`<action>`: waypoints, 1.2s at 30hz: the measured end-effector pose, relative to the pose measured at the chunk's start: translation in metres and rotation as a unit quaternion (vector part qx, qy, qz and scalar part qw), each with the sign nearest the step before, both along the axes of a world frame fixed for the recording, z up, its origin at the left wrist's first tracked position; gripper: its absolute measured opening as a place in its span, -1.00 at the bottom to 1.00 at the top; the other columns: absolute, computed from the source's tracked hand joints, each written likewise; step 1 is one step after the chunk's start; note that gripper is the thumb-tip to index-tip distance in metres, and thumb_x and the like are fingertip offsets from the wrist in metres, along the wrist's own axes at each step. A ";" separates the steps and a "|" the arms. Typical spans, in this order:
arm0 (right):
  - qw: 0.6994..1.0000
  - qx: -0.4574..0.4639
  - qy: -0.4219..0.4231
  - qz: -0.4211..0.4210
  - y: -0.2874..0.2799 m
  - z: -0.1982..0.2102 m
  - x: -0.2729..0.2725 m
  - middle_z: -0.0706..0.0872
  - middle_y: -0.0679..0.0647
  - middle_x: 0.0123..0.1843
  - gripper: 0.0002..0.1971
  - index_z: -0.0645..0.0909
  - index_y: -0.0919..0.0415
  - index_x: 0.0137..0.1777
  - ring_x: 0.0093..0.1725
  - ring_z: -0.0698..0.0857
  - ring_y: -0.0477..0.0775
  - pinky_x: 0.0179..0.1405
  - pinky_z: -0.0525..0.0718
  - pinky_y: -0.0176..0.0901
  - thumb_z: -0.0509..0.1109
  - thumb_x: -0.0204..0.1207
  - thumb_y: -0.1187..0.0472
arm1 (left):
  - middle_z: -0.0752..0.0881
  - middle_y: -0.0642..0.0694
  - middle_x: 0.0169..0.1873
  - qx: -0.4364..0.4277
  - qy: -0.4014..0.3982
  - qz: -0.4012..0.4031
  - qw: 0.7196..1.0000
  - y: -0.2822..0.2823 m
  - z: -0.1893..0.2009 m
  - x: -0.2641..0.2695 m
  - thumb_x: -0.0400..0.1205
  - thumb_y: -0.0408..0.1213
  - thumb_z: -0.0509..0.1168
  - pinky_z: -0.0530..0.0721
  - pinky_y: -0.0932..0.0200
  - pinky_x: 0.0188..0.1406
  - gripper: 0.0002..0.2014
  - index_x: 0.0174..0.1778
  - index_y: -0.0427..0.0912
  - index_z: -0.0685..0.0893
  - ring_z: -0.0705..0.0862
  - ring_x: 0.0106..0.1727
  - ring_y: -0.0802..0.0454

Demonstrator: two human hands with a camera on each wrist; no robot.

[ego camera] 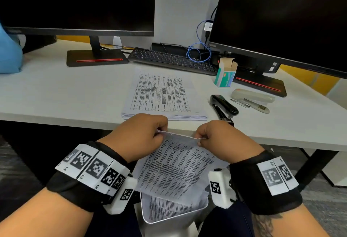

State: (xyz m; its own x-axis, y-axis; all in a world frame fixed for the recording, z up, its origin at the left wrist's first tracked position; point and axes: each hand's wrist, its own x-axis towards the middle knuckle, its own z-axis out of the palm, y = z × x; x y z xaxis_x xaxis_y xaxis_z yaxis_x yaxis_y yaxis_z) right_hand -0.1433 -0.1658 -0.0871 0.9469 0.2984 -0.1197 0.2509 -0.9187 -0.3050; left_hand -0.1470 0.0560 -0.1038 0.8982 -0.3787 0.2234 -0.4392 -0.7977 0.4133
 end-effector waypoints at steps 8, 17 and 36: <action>0.996 -0.075 0.050 -0.016 -0.002 -0.011 0.002 0.71 0.02 -0.04 -0.85 0.77 0.06 0.03 0.04 0.67 0.05 -0.06 0.47 -0.28 0.42 0.56 0.27 | 0.63 0.10 -0.29 0.048 0.075 -0.038 0.995 -0.012 -0.029 0.006 0.68 -0.18 0.26 0.42 0.28 -0.35 -0.91 -0.15 0.00 0.57 0.55 -0.25 0.17; 0.986 -0.104 0.123 -0.041 -0.002 -0.036 0.008 0.77 0.01 0.13 -0.76 0.78 0.03 0.13 0.14 0.70 0.05 0.04 0.55 -0.23 0.41 0.55 0.29 | 0.67 0.15 -0.24 0.020 0.090 -0.024 0.996 0.000 -0.068 0.016 0.68 -0.17 0.28 0.47 0.32 -0.26 -0.91 -0.14 0.03 0.63 0.60 -0.18 0.24; 0.988 -0.125 0.085 -0.042 -0.011 -0.080 0.031 0.76 0.03 0.13 -0.83 0.74 0.02 0.07 0.12 0.70 0.07 0.10 0.61 -0.17 0.39 0.55 0.24 | 0.66 0.18 -0.20 -0.051 0.080 0.032 0.995 0.011 -0.133 0.037 0.68 -0.17 0.28 0.59 0.18 -0.06 -0.87 -0.12 0.03 0.73 0.64 -0.10 0.16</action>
